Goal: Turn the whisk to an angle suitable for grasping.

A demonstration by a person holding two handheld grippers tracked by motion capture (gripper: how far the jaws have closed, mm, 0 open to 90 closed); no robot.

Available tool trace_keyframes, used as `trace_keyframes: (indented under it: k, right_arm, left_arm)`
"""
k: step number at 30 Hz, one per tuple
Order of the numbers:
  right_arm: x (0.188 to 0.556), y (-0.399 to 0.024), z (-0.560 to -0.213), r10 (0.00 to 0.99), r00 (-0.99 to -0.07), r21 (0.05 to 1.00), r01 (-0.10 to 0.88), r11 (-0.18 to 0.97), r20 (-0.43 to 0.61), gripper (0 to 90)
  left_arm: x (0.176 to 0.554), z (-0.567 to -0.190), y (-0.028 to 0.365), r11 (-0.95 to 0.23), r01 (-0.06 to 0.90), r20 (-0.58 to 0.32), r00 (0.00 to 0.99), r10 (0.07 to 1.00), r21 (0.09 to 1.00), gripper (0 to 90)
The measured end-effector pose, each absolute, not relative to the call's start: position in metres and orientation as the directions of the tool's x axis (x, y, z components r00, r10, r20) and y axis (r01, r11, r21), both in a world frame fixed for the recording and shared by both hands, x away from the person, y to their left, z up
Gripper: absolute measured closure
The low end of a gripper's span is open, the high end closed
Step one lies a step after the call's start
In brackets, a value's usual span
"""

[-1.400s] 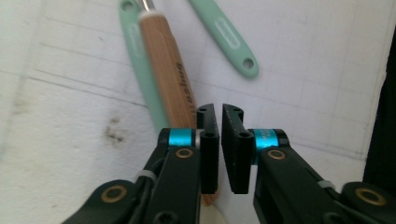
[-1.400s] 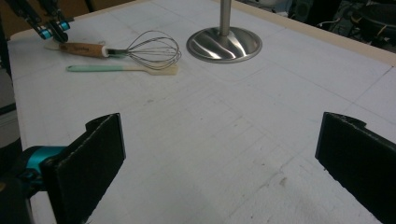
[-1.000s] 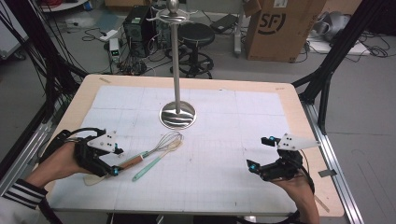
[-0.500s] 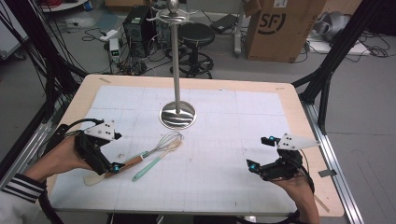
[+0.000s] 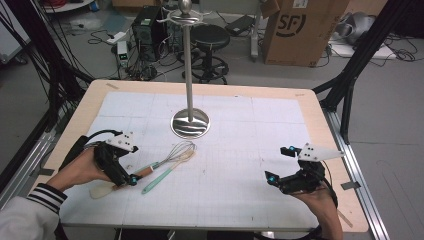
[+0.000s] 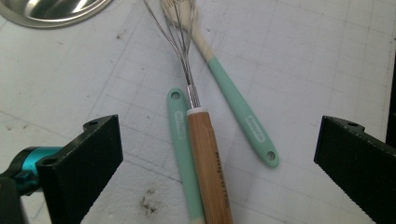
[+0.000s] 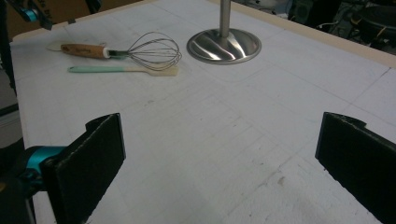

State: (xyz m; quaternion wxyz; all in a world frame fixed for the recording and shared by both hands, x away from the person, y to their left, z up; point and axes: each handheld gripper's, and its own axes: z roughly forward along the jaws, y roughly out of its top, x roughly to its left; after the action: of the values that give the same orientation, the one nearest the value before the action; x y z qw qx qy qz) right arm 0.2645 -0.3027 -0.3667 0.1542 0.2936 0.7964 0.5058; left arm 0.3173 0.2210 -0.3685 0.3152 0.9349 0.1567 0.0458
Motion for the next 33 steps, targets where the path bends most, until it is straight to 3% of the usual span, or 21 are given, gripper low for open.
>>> trace_keyframes:
  k: [19,33]
  right_arm:
    - [0.265,-0.301,-0.367,0.620,-0.782,0.895,0.314,0.317,0.054,0.1]
    - [0.265,-0.302,-0.367,0.618,-0.784,0.894,0.315,0.318,0.056,0.1]
  left_arm:
    - [0.327,-0.402,0.216,-0.756,0.298,-0.052,0.942,0.331,0.583,20.6]
    - [0.327,-0.410,0.208,-0.811,0.290,-0.053,0.950,0.307,0.508,44.2]
